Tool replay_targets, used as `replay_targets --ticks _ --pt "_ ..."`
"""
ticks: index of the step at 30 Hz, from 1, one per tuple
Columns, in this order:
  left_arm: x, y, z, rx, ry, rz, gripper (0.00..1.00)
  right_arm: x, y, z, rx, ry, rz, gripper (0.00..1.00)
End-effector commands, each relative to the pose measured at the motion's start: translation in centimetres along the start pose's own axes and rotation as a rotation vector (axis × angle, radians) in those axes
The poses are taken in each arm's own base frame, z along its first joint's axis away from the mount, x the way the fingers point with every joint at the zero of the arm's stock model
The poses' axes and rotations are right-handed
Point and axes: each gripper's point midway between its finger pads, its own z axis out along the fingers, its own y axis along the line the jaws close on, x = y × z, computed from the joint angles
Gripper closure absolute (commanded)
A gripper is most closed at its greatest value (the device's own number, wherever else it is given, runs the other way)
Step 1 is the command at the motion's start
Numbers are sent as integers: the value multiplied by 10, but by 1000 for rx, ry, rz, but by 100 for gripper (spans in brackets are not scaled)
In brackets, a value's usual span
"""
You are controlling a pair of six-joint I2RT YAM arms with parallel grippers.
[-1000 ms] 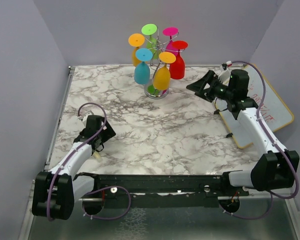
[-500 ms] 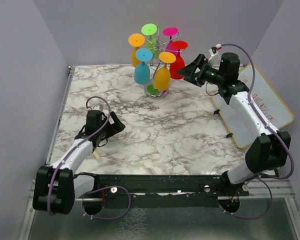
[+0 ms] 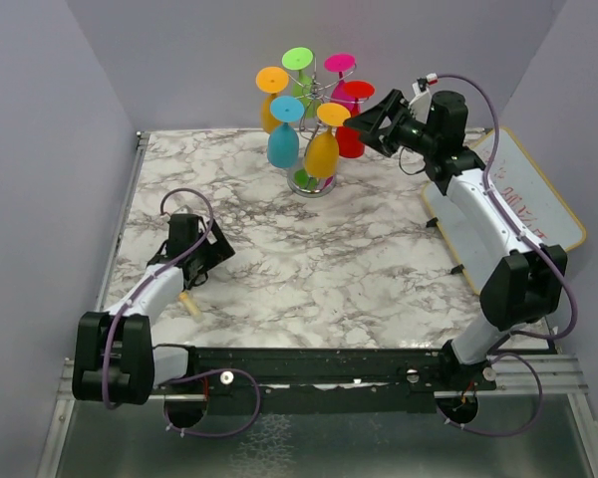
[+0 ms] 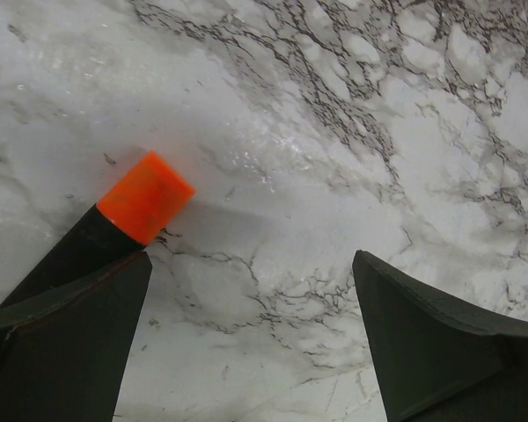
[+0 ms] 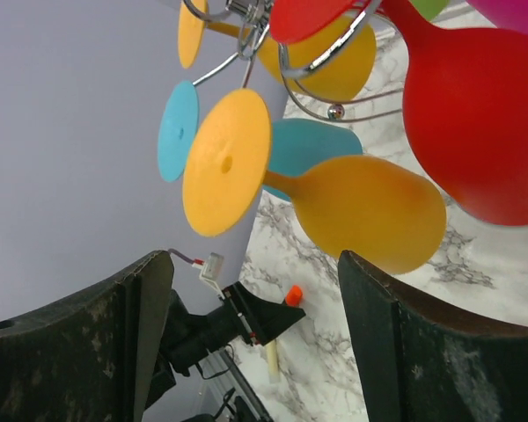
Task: Take the wine glass off the wine glass rack
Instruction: Pick up the wine glass from the wine rack.
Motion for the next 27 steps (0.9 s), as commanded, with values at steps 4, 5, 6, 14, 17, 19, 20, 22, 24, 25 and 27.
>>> replay_targets --ticks 4,5,6,14,17,19,20,22,24,25,27 --pt "-14 20 -4 -54 -61 -84 1 -28 9 11 12 -74 39 22" --pt "-16 20 -6 -53 -64 -82 1 -28 6 14 16 -74 51 22" --pt "-17 16 -7 -38 -61 -78 1 -28 4 16 15 -72 64 23" --pt "-19 -25 -30 191 -53 -9 1 -31 11 34 -25 -22 54 30" --pt "-20 -33 -37 226 -45 3 1 -32 9 34 -21 -37 67 35" --pt "-21 -34 -41 225 -40 8 1 -31 6 34 -19 -42 90 40" --pt "-23 -35 -42 225 -43 13 1 -29 6 35 -25 -41 96 42" --pt "-26 -34 -46 214 -56 18 1 -29 9 34 -50 -42 99 43" --pt "-26 -32 -47 209 -66 22 1 -29 11 33 -57 -45 101 43" --pt "-25 -31 -48 209 -66 25 1 -30 12 33 -58 -46 104 43" --pt "-22 -29 -47 202 -61 28 1 -28 12 34 -65 -43 113 43"
